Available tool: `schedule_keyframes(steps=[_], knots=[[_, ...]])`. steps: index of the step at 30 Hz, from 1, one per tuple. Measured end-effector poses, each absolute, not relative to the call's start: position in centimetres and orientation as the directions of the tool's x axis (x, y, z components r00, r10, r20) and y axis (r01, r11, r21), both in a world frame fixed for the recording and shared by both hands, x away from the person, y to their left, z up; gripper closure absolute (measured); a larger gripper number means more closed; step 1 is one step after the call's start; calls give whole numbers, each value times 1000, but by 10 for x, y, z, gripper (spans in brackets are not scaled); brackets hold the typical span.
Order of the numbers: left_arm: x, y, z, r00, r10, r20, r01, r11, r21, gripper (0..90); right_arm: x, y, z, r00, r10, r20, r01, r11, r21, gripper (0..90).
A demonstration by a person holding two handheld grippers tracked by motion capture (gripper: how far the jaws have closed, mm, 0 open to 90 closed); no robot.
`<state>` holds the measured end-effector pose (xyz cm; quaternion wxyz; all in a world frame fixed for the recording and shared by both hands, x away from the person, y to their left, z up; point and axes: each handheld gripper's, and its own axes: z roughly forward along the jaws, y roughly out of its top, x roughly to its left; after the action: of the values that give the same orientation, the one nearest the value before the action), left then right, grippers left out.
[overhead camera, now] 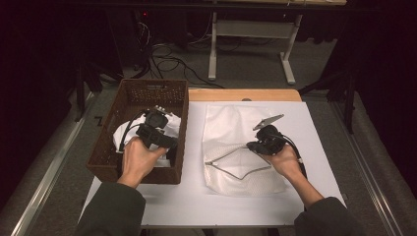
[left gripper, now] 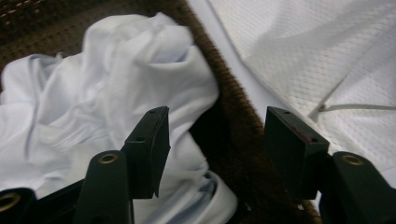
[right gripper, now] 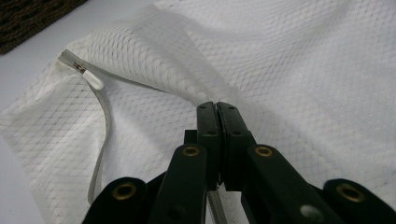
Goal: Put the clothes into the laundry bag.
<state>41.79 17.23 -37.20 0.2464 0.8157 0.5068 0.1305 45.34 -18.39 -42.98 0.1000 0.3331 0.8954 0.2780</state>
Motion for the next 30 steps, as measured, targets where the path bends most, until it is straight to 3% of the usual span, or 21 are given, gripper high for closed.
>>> schedule_keyframes(steps=[16,30], knots=[[450,202,-395,371,929,-7,835,-330,441,156,448,-183,-427,-739,674,-15,553,619,558,896],[464,210,-421,346,938,23,867,-329,375,63,446,-181,-427,-730,683,-20,565,620,545,896]])
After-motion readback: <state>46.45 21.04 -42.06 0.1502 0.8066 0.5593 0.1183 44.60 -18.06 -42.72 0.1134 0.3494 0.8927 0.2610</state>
